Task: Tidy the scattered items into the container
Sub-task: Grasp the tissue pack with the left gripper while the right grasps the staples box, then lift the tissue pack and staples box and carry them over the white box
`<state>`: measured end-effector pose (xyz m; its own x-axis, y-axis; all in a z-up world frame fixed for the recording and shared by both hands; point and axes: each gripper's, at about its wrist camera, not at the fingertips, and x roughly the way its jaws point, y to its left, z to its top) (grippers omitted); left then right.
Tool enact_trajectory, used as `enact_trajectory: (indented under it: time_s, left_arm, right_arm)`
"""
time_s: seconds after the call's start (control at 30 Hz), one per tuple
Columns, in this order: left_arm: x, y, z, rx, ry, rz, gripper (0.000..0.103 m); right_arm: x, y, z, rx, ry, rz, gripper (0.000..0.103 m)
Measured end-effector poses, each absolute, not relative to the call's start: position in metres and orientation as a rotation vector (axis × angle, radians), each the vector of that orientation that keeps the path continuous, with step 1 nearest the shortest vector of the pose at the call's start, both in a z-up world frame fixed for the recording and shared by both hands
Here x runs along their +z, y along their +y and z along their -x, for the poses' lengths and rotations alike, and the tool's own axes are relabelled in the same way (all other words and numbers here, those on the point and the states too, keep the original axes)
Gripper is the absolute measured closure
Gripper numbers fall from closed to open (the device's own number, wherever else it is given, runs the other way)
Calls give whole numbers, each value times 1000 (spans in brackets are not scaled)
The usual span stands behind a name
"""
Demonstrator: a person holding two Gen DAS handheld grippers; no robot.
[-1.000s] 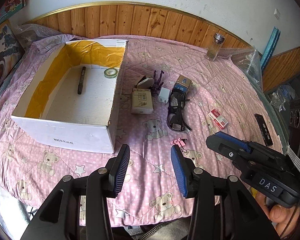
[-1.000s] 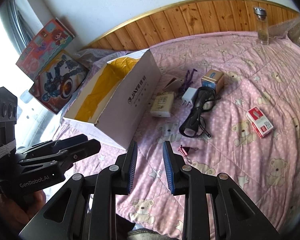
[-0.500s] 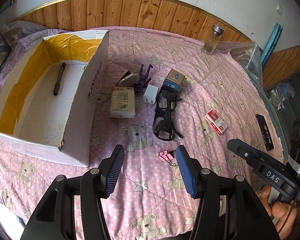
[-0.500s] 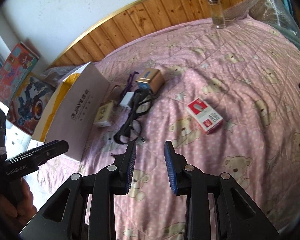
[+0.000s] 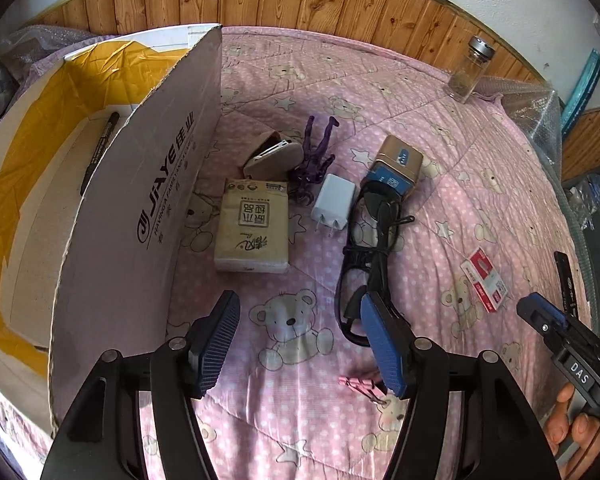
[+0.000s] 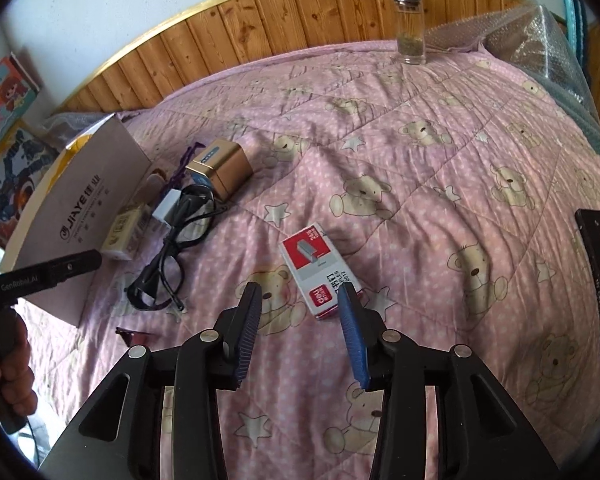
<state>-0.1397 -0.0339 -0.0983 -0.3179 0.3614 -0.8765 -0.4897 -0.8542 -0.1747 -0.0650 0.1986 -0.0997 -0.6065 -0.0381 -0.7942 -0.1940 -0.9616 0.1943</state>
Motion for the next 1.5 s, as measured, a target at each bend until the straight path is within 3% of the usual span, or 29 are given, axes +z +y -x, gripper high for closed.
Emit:
enact_trajectory:
  time_s: [0.37,0.47,0.57,0.73,0.9,0.93,0.97,1.0,1.07,1.1,1.3,1.5]
  left_arm:
    - [-129,-15,178,2257,254,1420,39]
    - [-130,-10,185,2283,303,1389,38]
    - [-134,-11,195,2305,325,1383,37]
    - [-153,-25,215,2288,248,1474,36]
    - [-156,-22,210,2302,288,1409,32]
    - [-155,-21,208,2309,299,1392,34]
    - [-154,-21,206,2313,305,1375,44]
    - [-153,-21,204,2315,310,1360,47]
    - [-152,-21,202,2312,322,1349,50]
    - [-152,-22,201,2308,322,1345,50]
    - [-148,-35,197,2291,250,1362,51]
    - [-134,-49,179,2283,180,1351,51]
  right_arm:
    - [-123,198,103,2718,69,1444,53]
    - [-134,200,114,2711,31,1491,51]
    - [-138,202,121,2731,6,1488,41]
    - [-144,194,128,2773,-30,1533,41]
    - [-152,187,121,2793,-49,1540,41]
    - [-151,189,120,2794,-21,1538,42]
    - [-150,192,120,2791,4,1533,50]
    - [-149,195,119,2785,22,1530,57]
    - [-147,201,119,2780,69,1526,82]
    - [-146,203,119,2777,98,1530,87]
    - [-139,210,115,2769,224,1513,87]
    - [-120,205,110,2778,225,1455,88]
